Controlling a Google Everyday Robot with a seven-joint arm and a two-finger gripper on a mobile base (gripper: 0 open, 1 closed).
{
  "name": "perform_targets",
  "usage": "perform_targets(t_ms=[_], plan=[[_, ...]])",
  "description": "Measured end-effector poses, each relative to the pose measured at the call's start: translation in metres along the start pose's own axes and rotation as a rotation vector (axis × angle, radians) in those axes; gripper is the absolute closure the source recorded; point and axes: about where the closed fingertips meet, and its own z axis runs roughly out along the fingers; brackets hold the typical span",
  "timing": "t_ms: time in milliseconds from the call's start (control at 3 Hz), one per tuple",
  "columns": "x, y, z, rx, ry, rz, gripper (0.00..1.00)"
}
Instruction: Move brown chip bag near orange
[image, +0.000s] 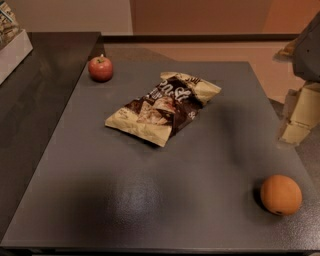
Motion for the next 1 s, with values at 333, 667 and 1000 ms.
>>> perform_targets(t_ms=[333, 667, 1000], plan=[[0.0, 0.0, 0.0, 0.0, 0.0, 0.0, 0.0], [-0.006, -0.003, 0.0, 0.015, -0.021, 0.018, 0.0], [-0.019, -0.019, 0.014, 0.015, -0.069, 0.078, 0.0]])
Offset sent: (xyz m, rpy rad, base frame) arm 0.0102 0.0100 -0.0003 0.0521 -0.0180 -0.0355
